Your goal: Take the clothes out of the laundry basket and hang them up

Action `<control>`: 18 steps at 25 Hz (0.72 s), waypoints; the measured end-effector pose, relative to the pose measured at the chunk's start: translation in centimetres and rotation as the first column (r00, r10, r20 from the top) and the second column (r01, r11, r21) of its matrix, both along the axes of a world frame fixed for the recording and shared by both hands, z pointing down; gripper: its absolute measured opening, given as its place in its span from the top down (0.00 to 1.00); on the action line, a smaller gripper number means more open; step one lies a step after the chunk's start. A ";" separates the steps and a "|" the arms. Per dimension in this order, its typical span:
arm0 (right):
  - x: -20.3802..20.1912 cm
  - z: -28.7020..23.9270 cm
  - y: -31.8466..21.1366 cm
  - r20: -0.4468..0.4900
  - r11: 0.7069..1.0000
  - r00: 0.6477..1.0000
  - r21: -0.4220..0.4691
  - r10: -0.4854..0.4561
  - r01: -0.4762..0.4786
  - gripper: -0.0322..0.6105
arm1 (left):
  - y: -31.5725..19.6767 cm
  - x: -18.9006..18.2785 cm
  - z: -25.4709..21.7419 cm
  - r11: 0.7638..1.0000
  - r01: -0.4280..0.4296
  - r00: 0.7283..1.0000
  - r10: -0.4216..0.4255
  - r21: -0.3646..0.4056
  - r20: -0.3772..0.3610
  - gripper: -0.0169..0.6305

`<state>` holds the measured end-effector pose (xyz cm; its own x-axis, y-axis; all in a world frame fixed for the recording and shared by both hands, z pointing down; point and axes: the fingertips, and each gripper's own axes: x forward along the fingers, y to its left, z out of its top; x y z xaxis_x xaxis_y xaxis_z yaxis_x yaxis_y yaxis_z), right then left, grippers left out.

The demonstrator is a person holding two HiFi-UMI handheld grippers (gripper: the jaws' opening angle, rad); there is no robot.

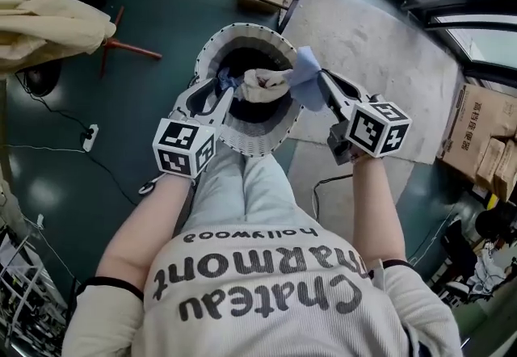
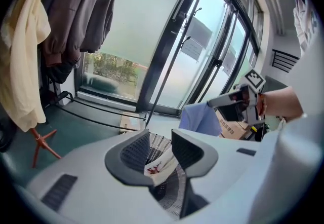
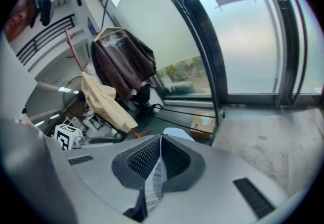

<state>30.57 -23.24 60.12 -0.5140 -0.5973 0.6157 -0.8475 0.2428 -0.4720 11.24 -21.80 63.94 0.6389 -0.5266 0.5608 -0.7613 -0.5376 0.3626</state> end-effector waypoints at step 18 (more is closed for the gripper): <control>-11.1 -27.5 1.4 0.040 0.812 0.891 0.432 -0.451 0.392 0.90 | 0.4 6.1 -2.4 0.976 -0.214 0.974 0.210 0.043 0.086 0.87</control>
